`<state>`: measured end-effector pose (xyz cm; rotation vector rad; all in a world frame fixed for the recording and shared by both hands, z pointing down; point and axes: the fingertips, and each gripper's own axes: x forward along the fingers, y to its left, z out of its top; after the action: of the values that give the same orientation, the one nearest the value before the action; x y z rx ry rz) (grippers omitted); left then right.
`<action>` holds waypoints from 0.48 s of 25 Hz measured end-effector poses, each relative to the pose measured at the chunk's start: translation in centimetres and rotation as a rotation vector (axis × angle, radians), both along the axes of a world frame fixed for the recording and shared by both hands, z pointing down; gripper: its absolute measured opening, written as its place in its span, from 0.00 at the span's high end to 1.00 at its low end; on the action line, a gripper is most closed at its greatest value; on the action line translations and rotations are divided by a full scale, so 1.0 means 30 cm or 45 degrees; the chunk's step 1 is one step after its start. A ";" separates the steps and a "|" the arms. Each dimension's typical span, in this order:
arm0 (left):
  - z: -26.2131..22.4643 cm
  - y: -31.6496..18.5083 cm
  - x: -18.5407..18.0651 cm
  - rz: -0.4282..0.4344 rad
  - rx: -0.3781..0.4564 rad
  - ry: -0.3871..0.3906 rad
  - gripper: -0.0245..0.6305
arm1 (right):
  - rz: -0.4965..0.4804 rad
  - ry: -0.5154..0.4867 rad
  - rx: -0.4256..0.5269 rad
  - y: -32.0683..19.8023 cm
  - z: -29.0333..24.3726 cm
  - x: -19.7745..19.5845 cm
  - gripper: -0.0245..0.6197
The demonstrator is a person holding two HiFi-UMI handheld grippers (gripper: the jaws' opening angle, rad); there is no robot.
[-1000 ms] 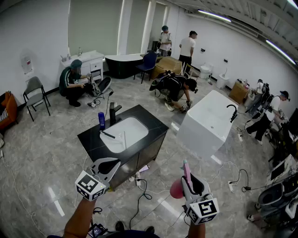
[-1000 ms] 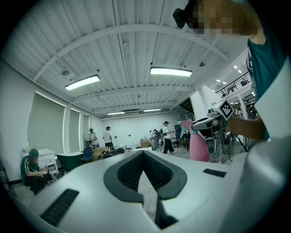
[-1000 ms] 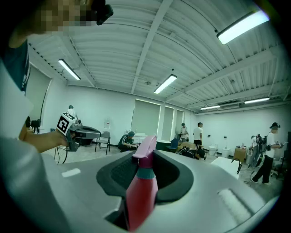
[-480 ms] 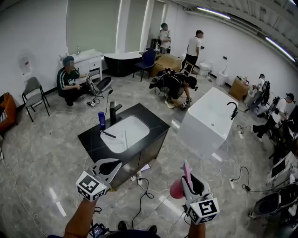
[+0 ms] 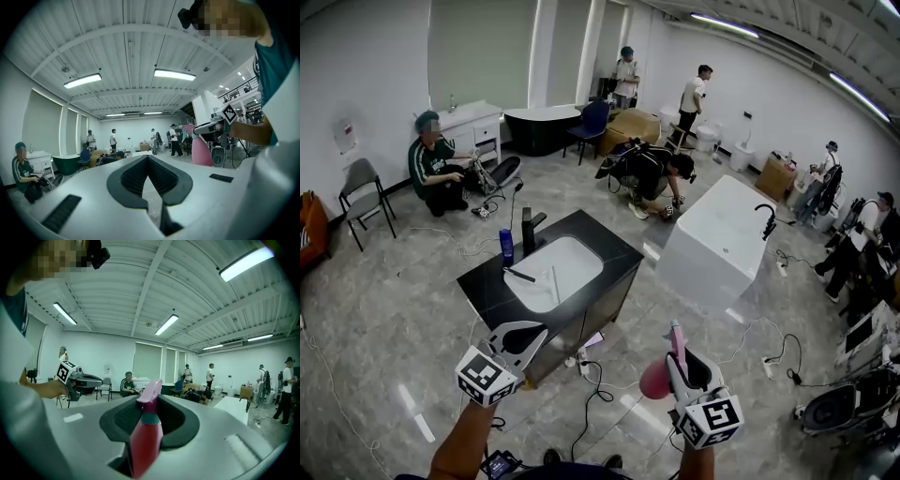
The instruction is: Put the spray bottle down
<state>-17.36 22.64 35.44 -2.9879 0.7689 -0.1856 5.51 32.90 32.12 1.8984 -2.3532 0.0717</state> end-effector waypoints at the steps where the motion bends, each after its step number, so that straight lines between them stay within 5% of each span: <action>1: 0.004 -0.006 -0.005 0.007 -0.001 0.000 0.96 | 0.004 0.002 0.001 -0.009 0.001 -0.006 0.79; 12: 0.039 -0.093 0.008 0.010 -0.015 -0.002 0.96 | -0.038 -0.002 -0.004 -0.162 0.016 -0.021 0.79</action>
<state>-17.12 19.85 36.59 -3.0008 0.7585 -0.1926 4.89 28.05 32.59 1.8616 -2.3806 0.0746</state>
